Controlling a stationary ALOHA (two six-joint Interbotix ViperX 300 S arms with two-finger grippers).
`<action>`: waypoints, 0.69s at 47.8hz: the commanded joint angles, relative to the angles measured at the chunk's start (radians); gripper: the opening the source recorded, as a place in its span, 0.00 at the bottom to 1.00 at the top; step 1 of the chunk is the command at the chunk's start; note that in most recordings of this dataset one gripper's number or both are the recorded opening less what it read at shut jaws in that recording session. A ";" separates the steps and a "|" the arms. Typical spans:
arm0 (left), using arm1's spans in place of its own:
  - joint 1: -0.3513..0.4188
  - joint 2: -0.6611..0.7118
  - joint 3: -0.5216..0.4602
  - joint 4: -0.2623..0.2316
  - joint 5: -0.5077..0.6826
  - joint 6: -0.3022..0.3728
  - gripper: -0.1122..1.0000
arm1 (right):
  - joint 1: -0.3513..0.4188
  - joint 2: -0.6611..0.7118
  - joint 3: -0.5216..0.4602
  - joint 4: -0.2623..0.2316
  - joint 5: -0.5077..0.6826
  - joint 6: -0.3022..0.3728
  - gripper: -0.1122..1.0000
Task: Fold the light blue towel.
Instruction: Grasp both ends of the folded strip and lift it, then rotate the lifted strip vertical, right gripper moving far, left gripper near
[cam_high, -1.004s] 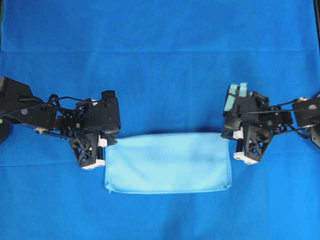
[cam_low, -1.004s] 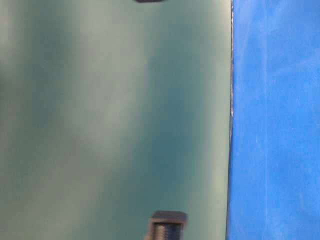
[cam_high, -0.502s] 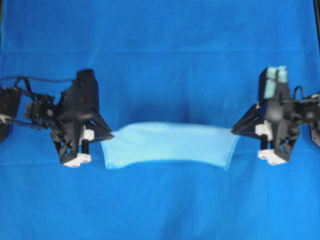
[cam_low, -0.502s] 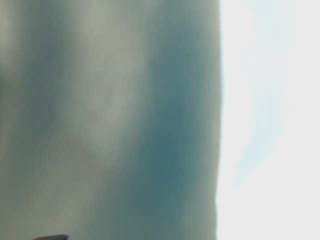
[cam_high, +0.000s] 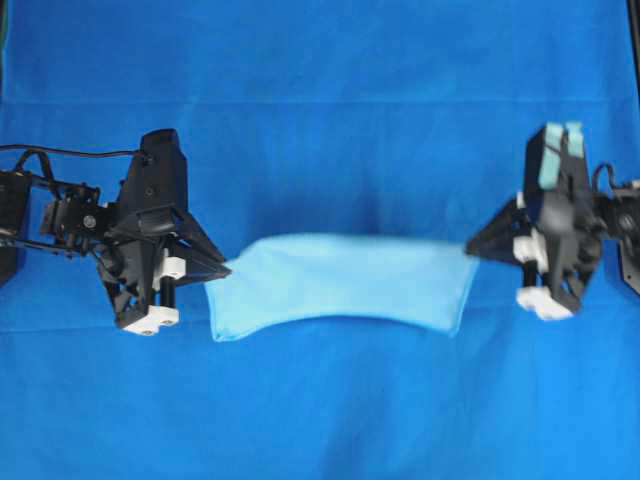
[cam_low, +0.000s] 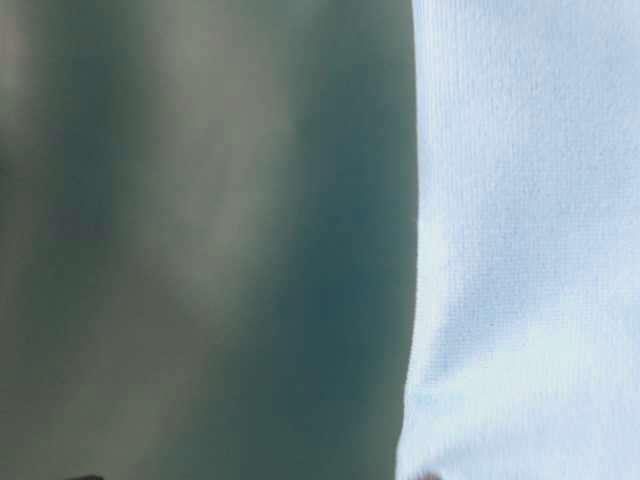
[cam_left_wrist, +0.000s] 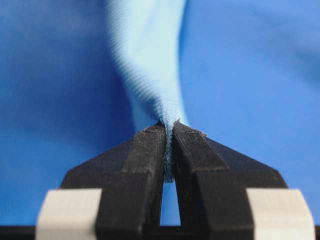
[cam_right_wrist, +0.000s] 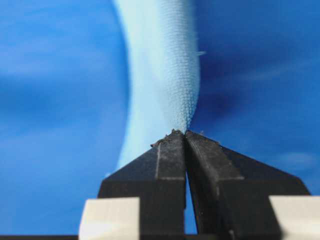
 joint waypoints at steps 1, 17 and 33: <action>-0.025 0.017 -0.046 0.002 -0.046 0.008 0.11 | -0.072 0.014 -0.034 -0.031 -0.005 -0.002 0.11; -0.114 0.206 -0.264 0.005 -0.126 0.133 0.11 | -0.362 0.156 -0.126 -0.183 -0.044 -0.014 0.11; -0.127 0.391 -0.463 0.005 -0.149 0.285 0.11 | -0.454 0.293 -0.247 -0.252 -0.138 -0.021 0.11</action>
